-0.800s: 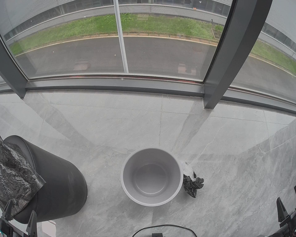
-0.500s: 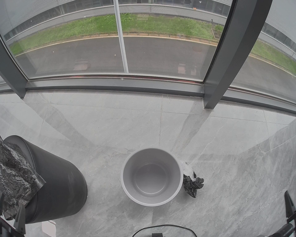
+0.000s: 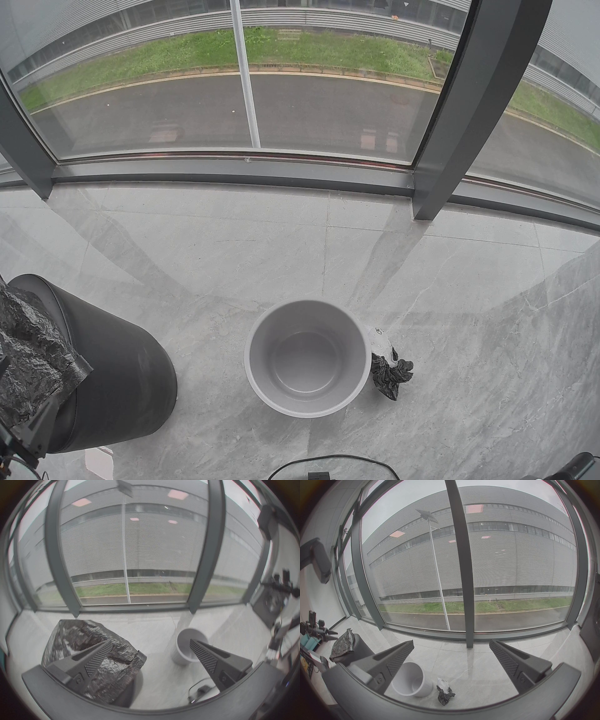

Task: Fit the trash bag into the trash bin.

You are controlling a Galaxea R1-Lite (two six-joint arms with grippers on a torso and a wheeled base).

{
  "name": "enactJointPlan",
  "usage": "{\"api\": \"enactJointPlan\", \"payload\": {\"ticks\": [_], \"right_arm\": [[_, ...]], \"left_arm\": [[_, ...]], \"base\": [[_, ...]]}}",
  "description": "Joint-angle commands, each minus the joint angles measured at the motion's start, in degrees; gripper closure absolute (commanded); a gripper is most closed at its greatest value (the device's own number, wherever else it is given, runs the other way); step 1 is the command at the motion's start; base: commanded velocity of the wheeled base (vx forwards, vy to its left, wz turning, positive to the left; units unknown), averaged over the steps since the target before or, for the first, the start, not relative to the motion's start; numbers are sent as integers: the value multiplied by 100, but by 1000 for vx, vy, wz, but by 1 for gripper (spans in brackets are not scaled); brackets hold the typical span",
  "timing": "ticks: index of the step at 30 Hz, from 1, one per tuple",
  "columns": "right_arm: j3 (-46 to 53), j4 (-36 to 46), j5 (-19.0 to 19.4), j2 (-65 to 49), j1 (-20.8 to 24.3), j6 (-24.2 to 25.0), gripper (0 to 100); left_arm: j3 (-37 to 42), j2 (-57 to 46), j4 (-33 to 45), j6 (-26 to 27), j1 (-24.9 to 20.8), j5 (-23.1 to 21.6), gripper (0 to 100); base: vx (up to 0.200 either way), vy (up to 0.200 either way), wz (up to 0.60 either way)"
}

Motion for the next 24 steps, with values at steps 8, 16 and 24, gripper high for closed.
{"api": "enactJointPlan", "payload": {"ticks": [8,16,24], "right_arm": [[-159,-602,99,1658,371,67,0],[-71,-610,99,1666,371,94,0],[79,-628,99,1666,371,102,0]], "left_arm": [[-351,1998,-47,2944,-125,873,0],[221,1805,-91,4069,-81,1418,0],[405,1805,-99,4034,-54,1532,0]], "base": [[0,0,0],[0,0,0],[0,0,0]]}}
